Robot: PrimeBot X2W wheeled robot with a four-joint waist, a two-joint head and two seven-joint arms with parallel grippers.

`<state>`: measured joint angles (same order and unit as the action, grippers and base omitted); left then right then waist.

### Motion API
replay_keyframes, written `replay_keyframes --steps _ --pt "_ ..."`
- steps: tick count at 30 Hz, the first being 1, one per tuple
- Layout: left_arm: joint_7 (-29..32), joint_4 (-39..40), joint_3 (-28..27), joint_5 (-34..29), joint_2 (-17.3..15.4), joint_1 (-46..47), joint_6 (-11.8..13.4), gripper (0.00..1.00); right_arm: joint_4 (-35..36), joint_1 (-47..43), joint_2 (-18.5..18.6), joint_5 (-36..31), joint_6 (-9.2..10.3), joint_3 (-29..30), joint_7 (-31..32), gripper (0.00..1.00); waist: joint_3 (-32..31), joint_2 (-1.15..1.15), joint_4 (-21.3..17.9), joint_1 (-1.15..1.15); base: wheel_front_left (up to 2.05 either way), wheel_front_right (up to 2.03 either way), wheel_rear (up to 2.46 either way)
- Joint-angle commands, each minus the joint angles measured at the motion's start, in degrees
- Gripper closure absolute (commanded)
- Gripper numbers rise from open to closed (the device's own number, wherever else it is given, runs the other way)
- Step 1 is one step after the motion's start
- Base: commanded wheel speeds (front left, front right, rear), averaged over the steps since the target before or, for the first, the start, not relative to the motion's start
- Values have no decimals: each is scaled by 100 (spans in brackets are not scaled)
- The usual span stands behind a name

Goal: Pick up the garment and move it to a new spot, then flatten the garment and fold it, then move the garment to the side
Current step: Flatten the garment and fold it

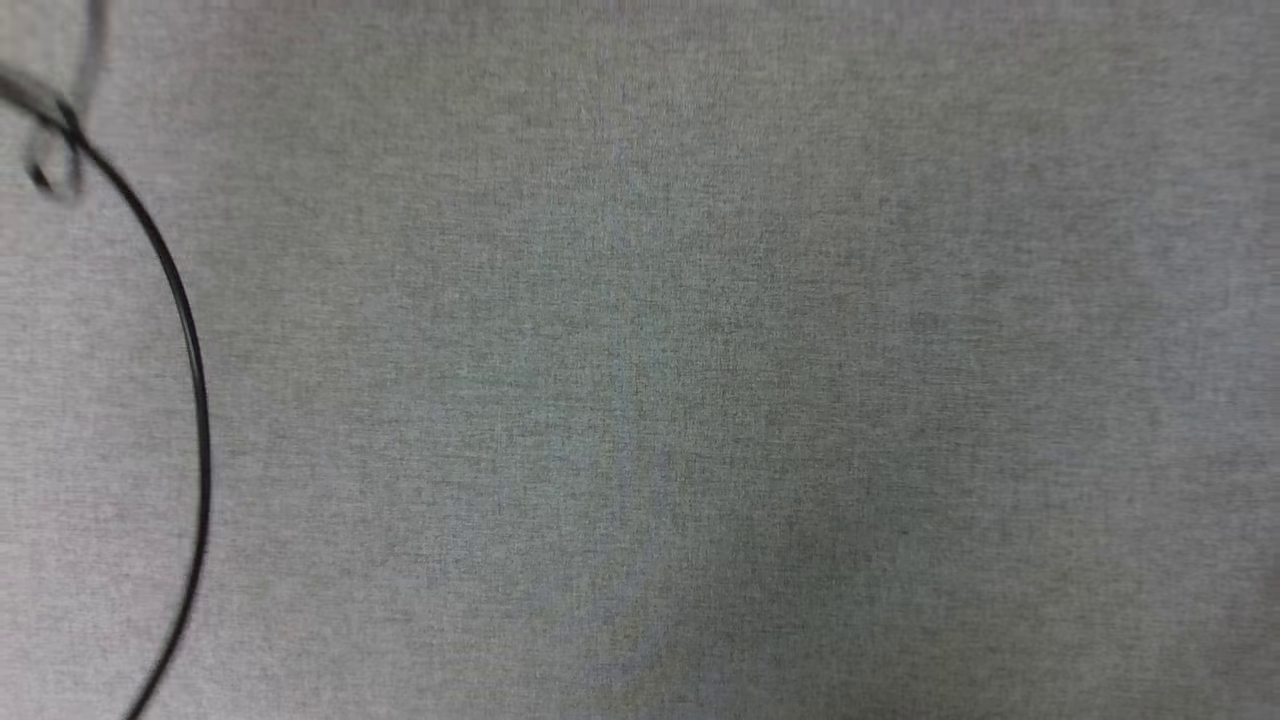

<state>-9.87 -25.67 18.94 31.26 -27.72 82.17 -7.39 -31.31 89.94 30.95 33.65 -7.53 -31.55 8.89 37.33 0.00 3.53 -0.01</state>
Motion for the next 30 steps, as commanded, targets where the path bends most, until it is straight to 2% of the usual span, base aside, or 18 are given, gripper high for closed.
replay_keyframes --steps 1,7,16,21,25,30 --pt "-44 117 35 58 -62 -371 3 100 86 -308 75 152 8 -98 -70 100 -109 0 -16 1 0 0 0" --pt "-154 708 14 316 -163 -1994 177 100 434 -1508 333 600 8 -433 -274 100 -533 0 -29 1 0 0 0" --pt "-206 1911 72 590 -109 -4548 825 100 959 -3358 684 938 8 -595 -380 100 -1248 0 -35 1 0 0 0" --pt "-167 2350 161 819 -117 -5878 1069 100 1088 -4339 795 1017 8 -616 -382 100 -1675 0 -60 1 0 0 0" --pt "-112 2532 245 1000 -147 -6743 1150 100 1096 -5059 837 1068 8 -565 -396 100 -2038 0 -44 1 0 0 0" --pt "68 2601 392 1296 -195 -7618 1123 100 1101 -5916 842 1138 8 -458 -434 100 -2460 0 -28 1 0 0 0"
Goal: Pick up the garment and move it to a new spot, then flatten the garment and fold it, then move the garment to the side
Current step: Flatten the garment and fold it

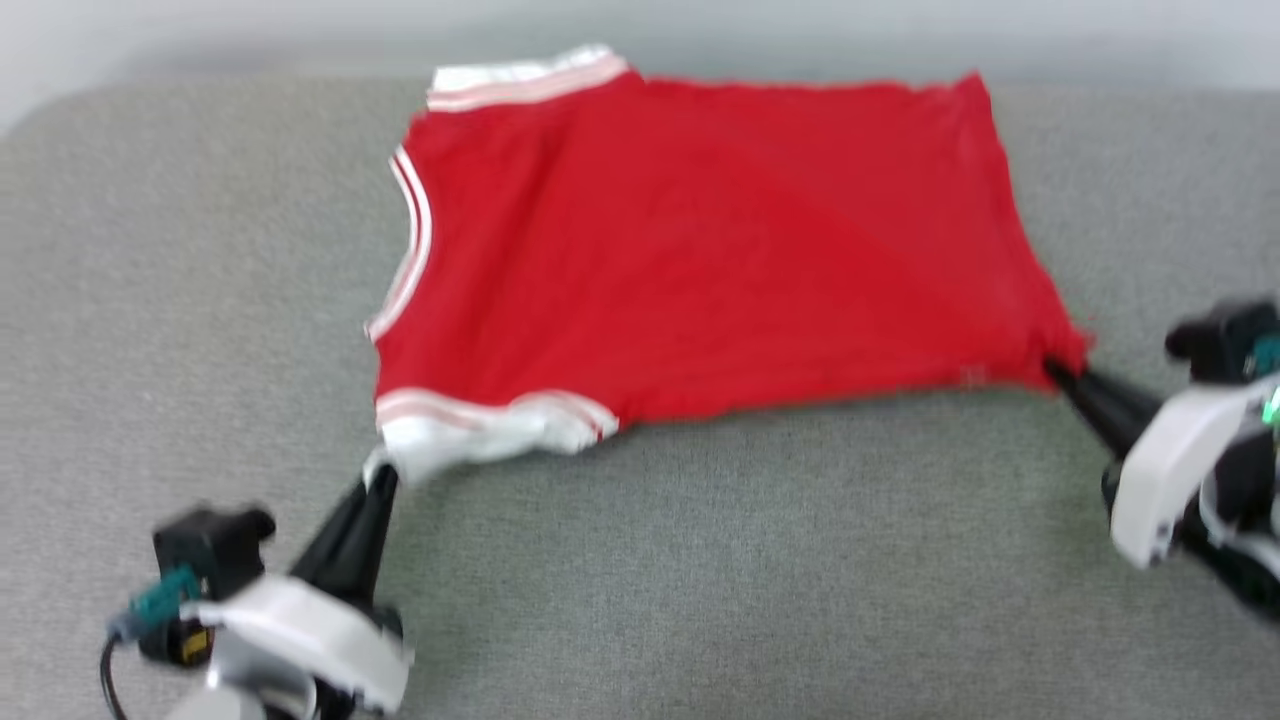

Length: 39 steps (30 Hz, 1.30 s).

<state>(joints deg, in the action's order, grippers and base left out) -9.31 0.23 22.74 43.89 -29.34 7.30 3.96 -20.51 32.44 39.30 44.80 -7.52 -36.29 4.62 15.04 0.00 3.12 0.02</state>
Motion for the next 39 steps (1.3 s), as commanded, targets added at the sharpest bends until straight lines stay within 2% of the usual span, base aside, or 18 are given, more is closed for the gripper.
replay_keyframes --steps 1,10,15,21,29,39 --pt "25 3 20 70 -35 -268 12 100 30 -344 10 46 7 47 -24 100 -308 0 18 -2 0 0 0" --pt "121 -5 78 508 1 -1446 190 100 371 -1802 31 111 7 422 -105 100 -843 0 -43 -2 0 0 0" --pt "133 -11 85 659 -26 -1996 319 100 724 -2583 108 20 7 673 11 100 -1065 0 -111 -2 0 0 0" --pt "285 -2 264 695 -51 -2368 351 100 1100 -3360 91 -65 7 1026 286 100 -1187 0 -105 -2 0 0 0" --pt "302 24 370 723 2 -2464 334 100 1368 -3887 -2 -253 7 1499 569 100 -1274 0 -51 -2 0 0 0" --pt "286 -22 410 347 -131 -1695 168 100 1650 -3780 -340 -360 7 1851 781 100 -1224 0 -98 -2 0 0 0"
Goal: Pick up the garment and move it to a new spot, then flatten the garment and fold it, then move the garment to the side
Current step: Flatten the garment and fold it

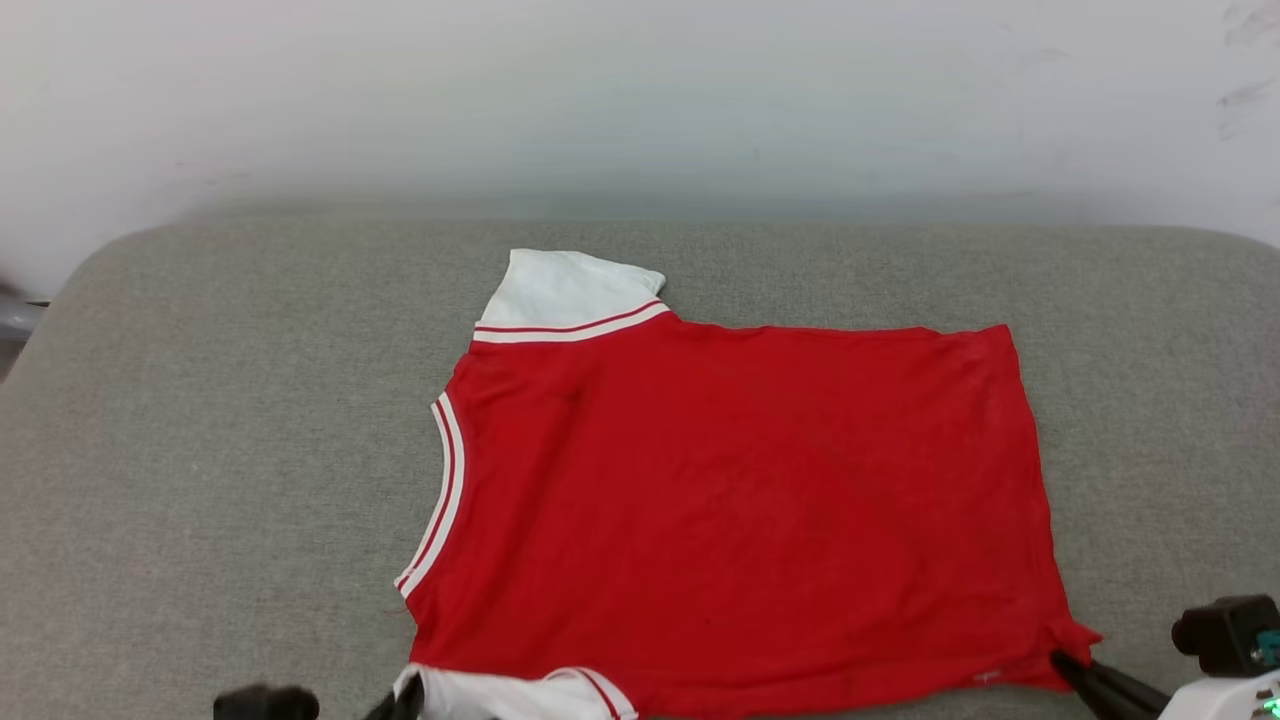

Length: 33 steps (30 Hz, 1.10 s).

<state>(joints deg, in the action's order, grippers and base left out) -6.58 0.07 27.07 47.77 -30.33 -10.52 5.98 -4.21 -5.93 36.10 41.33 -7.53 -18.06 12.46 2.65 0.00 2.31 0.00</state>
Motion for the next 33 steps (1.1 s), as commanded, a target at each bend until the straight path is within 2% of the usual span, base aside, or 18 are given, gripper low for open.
replay_keyframes --steps 1,14,21,33 --pt "40 -22 -16 -79 -63 206 -52 100 37 115 -36 -13 8 55 9 100 34 0 -30 0 0 0 0" --pt "556 -641 116 -523 -298 2150 -635 100 -23 875 -194 23 8 101 22 100 545 0 -228 0 0 0 0" --pt "605 -1360 146 -605 -193 3005 -900 100 -322 1424 -210 55 8 -79 -44 100 998 0 -355 0 0 0 0" --pt "490 -2607 420 -664 86 3556 -1155 100 -955 2011 -272 100 9 -447 -183 100 1460 0 -412 0 0 0 0"
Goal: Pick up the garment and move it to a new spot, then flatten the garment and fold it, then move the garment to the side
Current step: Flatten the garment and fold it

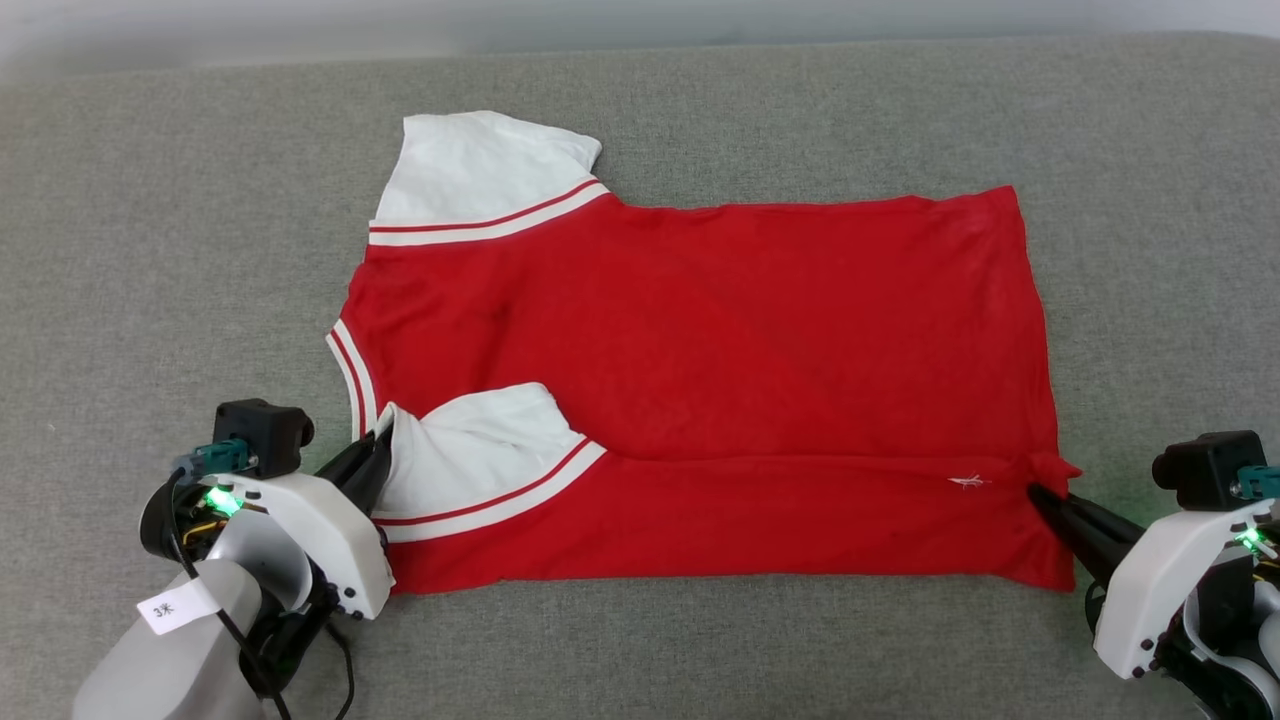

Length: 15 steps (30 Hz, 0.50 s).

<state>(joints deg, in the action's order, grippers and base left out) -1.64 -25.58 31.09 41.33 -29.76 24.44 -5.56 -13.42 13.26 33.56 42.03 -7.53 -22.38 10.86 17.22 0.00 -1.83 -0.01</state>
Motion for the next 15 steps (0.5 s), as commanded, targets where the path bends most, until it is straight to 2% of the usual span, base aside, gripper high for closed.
replay_keyframes --steps 1,4,5,6,7,11,15 --pt "-43 -127 44 -16 56 65 -25 100 -69 97 -22 45 9 -35 -45 100 1 0 5 1 0 0 0" --pt "-130 -321 105 -12 106 139 -68 100 -149 100 -70 112 9 -17 -163 100 -63 0 36 1 0 0 0" --pt "-171 -362 100 14 123 153 -78 100 -176 91 -84 131 9 26 -206 62 -101 0 57 1 0 0 0" --pt "-177 -411 97 34 135 155 -74 21 -188 66 -91 138 9 45 -248 0 -145 0 79 1 0 0 0" --pt "-186 -459 115 10 111 179 -80 0 -184 38 -92 149 9 79 -289 0 -193 0 100 1 0 0 0" --pt "-142 -441 180 -47 -4 323 -113 0 -80 -111 -41 156 8 192 -373 0 -391 0 186 1 0 0 0" --pt "277 -266 264 71 -218 451 -141 0 72 -235 -34 126 8 294 -371 0 -564 0 262 1 0 0 0"
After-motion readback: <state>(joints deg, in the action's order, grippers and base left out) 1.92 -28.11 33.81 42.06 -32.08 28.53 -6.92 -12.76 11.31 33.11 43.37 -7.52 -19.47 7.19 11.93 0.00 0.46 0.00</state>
